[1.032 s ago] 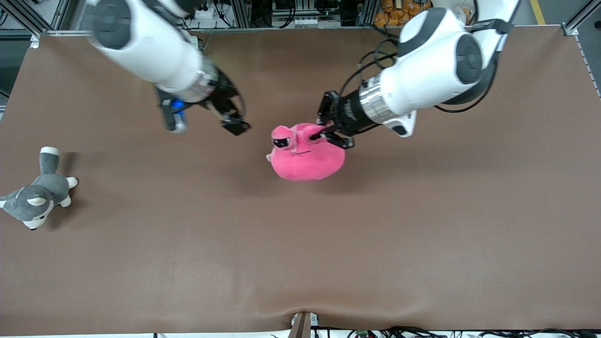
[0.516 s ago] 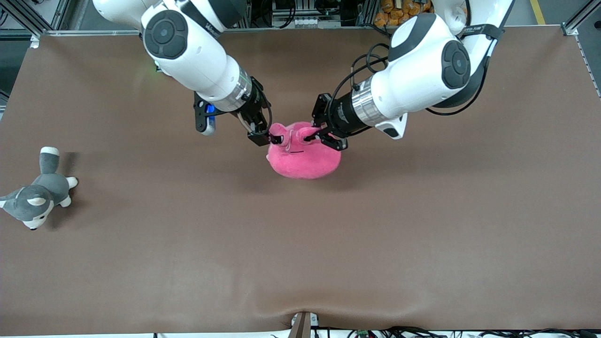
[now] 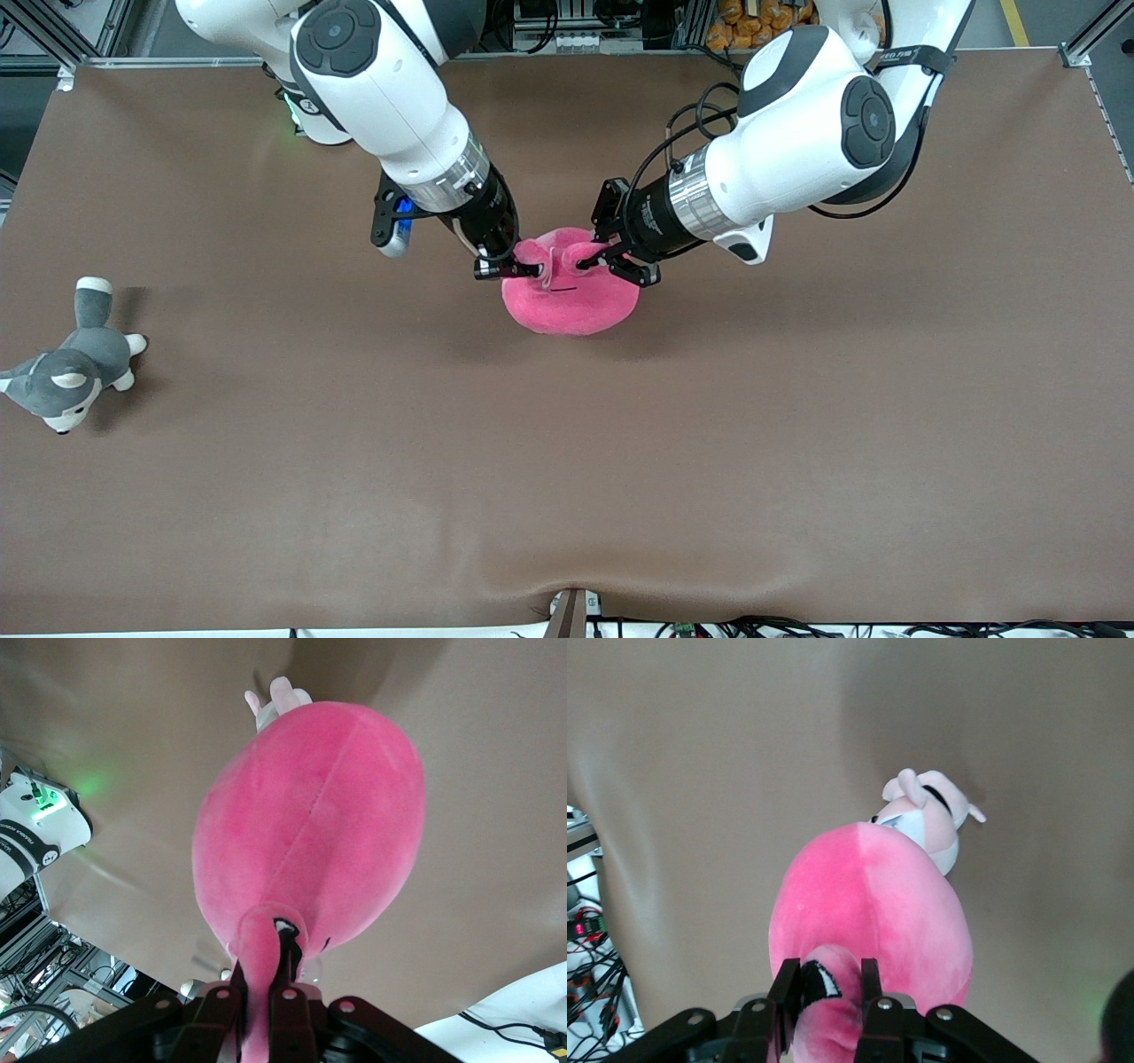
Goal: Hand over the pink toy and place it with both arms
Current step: 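Close the right gripper on the pink plush beside the left gripper, then open the left gripper while the right gripper pulls the plush away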
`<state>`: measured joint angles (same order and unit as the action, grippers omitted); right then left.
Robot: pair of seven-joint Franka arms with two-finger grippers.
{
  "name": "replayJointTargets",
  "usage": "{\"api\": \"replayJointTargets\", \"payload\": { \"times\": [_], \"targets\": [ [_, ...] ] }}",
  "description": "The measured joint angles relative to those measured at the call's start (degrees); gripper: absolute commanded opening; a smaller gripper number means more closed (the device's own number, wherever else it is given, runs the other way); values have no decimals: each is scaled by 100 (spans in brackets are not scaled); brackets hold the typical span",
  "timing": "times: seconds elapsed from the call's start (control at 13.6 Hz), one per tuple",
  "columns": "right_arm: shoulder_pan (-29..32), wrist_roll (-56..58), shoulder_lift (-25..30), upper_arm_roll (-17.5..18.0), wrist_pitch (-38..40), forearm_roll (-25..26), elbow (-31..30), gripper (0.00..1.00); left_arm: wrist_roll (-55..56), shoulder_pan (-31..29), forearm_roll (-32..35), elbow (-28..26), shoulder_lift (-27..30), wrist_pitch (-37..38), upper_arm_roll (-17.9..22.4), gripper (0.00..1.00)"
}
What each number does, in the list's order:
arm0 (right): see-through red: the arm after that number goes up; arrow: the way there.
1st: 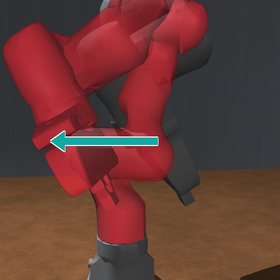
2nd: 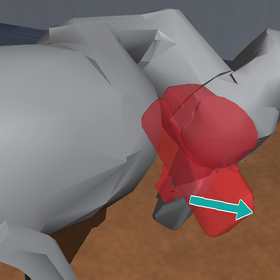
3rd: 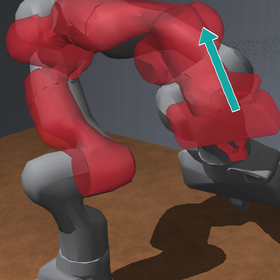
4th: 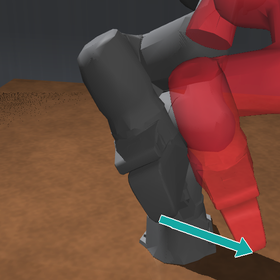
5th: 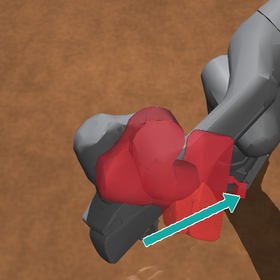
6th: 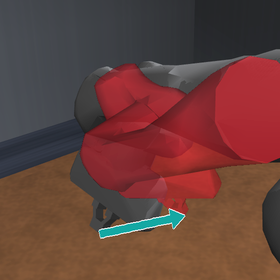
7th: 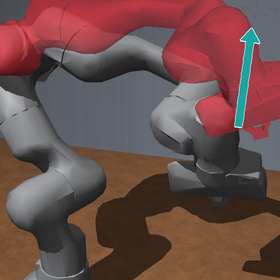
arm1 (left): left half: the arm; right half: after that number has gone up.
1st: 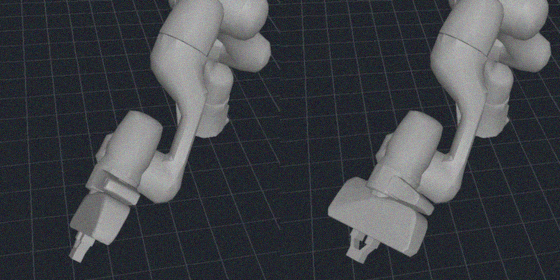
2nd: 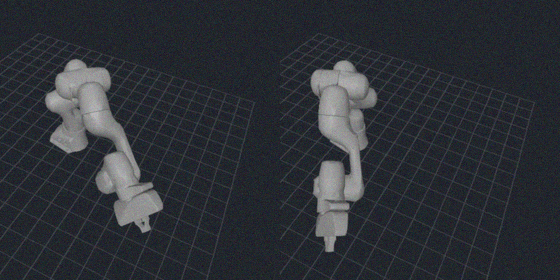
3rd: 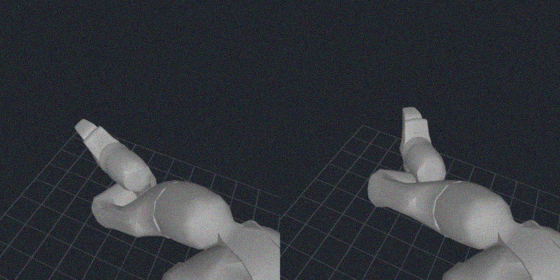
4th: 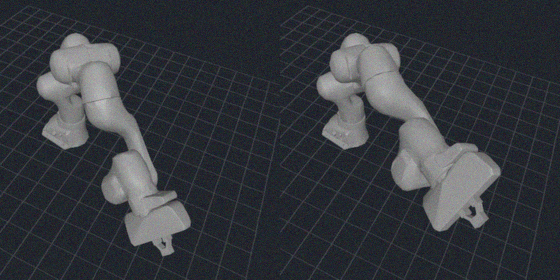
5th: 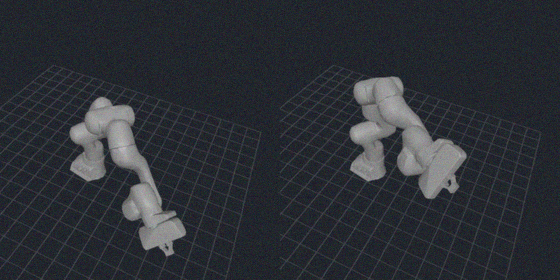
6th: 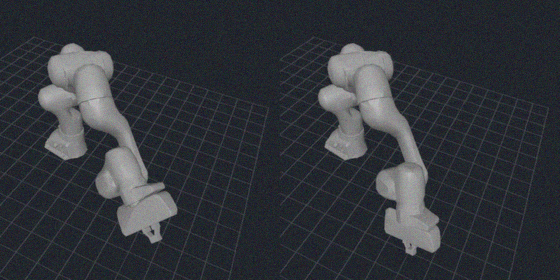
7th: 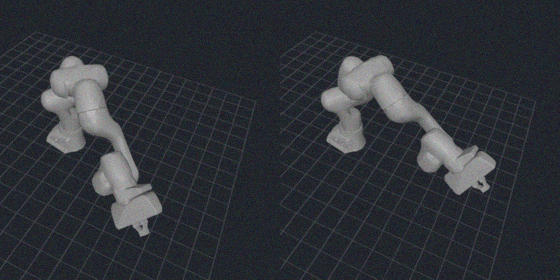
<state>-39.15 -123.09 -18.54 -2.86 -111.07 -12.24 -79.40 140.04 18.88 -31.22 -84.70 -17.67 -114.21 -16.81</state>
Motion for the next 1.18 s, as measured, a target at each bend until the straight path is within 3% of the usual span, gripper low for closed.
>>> {"api": "replayJointTargets", "payload": {
  "times": [0.07, 0.81, 0.88, 0.96, 1.03, 1.11, 1.18],
  "targets": [
    [-22, -4, -33, 0, -109, 10, 0, 0, 0, -2, 0, 1, 0, 0, 4, 0],
    [41, -50, -59, -131, -262, 9, 165, 0, 0, -323, 0, 86, 255, 31, -4, 2],
    [114, -51, -35, -140, -254, 6, 190, 0, 0, -319, 0, 86, 254, 29, -21, 13],
    [207, -51, 1, -140, -235, -9, 200, 0, 0, -317, 0, 87, 254, 22, -29, 45],
    [317, -51, 40, -143, -204, -20, 209, 0, 0, -317, 0, 88, 255, 18, -30, 87],
    [446, -40, 85, -155, -111, 2, 211, 0, 0, -339, 0, 91, 263, 25, -19, 100],
    [581, 22, 134, -168, 17, 5, 211, 0, 0, -397, 0, 100, 275, 45, -11, 100]
  ]
}}
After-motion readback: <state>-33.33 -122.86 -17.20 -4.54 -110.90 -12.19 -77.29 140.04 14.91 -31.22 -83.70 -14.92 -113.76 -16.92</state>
